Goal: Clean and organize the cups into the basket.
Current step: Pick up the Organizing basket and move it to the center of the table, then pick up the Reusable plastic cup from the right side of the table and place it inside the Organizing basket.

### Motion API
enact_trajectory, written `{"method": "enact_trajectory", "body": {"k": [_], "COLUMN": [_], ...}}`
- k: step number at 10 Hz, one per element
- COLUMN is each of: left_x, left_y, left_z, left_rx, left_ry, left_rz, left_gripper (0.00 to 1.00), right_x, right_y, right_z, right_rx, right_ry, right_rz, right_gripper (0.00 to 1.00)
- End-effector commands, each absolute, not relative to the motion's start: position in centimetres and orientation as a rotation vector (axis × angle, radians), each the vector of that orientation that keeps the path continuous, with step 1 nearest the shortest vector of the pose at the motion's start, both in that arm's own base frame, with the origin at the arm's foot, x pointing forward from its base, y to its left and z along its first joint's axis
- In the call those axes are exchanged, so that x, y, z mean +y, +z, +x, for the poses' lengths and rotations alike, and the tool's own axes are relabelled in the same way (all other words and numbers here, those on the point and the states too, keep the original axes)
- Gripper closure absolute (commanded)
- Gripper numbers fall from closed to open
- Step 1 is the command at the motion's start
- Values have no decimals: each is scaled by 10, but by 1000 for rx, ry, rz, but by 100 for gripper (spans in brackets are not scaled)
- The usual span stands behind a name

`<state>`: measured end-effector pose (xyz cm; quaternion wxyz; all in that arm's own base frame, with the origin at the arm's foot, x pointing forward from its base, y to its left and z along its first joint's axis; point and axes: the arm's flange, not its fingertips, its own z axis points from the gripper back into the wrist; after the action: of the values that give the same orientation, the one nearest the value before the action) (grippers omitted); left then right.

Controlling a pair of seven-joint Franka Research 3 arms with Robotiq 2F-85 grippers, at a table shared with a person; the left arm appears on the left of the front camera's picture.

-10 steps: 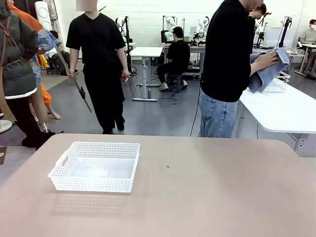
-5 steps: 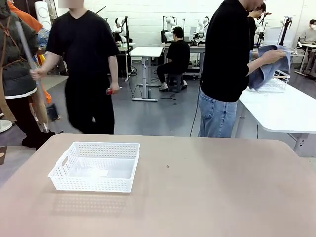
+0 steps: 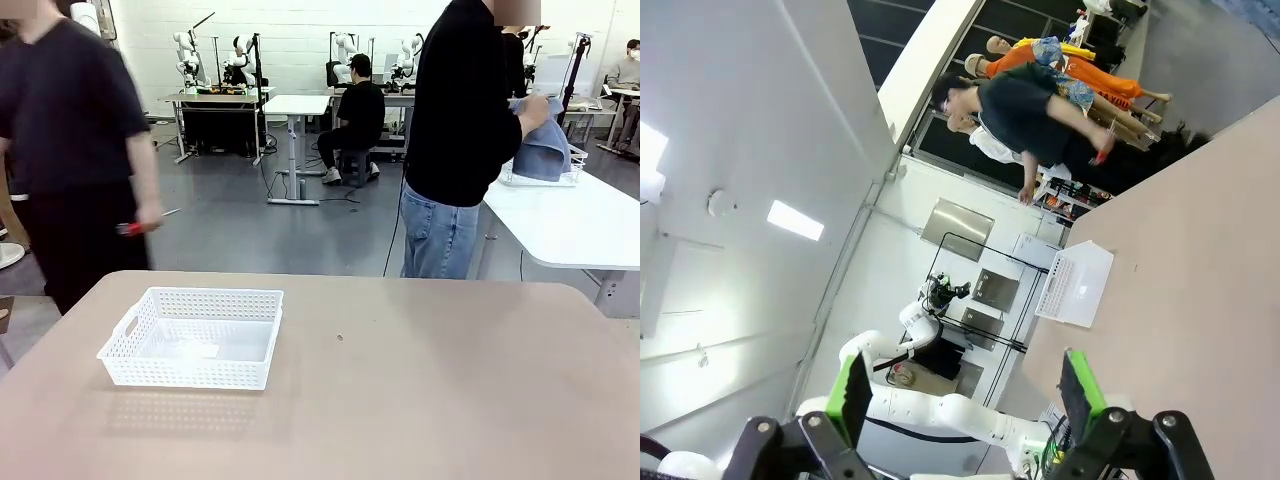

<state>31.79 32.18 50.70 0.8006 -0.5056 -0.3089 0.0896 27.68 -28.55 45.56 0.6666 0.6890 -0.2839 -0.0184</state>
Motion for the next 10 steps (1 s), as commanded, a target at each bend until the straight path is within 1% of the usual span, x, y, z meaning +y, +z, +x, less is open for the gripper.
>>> {"method": "enact_trajectory", "body": {"k": [1, 10], "left_x": [324, 324], "left_y": [508, 508], "left_z": [317, 317], "left_rx": [-663, -663], "left_ry": [173, 173], "left_rz": [-1082, -1082], "left_gripper": [0, 0], "right_x": [-287, -287], "right_y": [459, 459], "right_z": [276, 276], "right_rx": [-651, -651], "right_ry": [-31, -31], "right_rz": [1564, 1564], "right_gripper": [0, 0]}}
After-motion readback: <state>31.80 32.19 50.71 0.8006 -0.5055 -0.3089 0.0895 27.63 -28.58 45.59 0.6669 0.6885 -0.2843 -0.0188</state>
